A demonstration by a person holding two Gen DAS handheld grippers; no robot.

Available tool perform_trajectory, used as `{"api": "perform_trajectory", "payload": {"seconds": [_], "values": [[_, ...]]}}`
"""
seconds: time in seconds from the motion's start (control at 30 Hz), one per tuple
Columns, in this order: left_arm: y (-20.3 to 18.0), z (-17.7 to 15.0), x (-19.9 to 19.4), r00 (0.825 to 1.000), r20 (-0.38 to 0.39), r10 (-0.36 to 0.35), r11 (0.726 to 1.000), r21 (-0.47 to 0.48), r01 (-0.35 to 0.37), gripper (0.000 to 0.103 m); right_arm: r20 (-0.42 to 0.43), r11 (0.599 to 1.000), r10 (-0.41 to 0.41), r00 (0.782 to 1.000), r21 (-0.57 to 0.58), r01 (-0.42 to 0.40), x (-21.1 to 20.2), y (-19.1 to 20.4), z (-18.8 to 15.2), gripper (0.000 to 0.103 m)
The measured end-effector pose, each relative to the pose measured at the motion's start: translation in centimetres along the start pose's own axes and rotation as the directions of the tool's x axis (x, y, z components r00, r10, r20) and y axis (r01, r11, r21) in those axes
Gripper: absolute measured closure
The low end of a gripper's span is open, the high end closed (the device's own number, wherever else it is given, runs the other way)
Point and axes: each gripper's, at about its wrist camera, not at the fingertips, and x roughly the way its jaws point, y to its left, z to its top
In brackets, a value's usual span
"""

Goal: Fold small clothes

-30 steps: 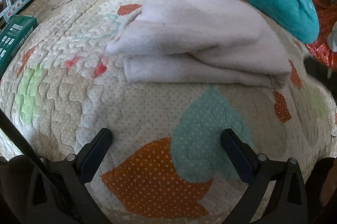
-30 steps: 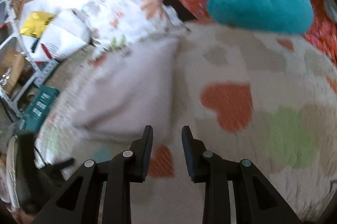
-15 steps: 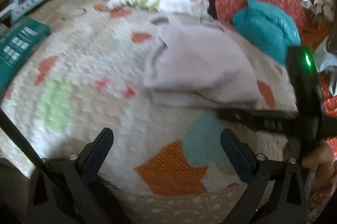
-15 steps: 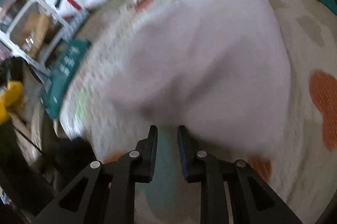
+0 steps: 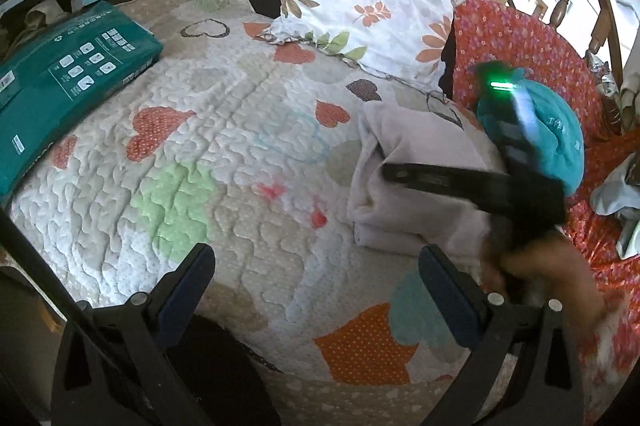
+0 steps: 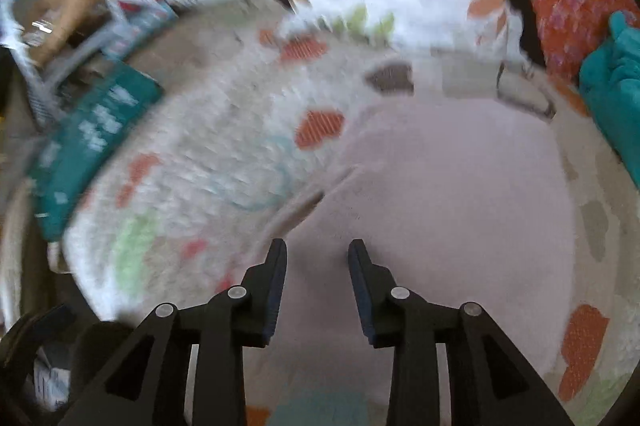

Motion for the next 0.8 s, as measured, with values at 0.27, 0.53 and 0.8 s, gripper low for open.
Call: {"api": "perform_trajectory", "payload": {"seconds": [0.27,0.53,0.8], "values": [[-0.2,0.3,-0.8,0.993,0.075,0.095,0.995,0.030,-0.098,0.001,0.032,0.972,0.224,0.974,0.059,-0.226,0.7,-0.4,2.6,0.069],[-3.6,0.3,-5.1,0.925,0.322,0.202,0.957,0.135,-0.256,0.000,0.266,0.991,0.105,0.958,0.051,-0.123,-9.9,-2.2,-3.5,0.062],[-7.0,1.1,-3.7,0.977,0.205,0.060,0.970,0.218,-0.105,0.000,0.323,0.975,-0.105,0.941,0.220,0.034,-13.8,-7.5,-12.9,0.049]]}}
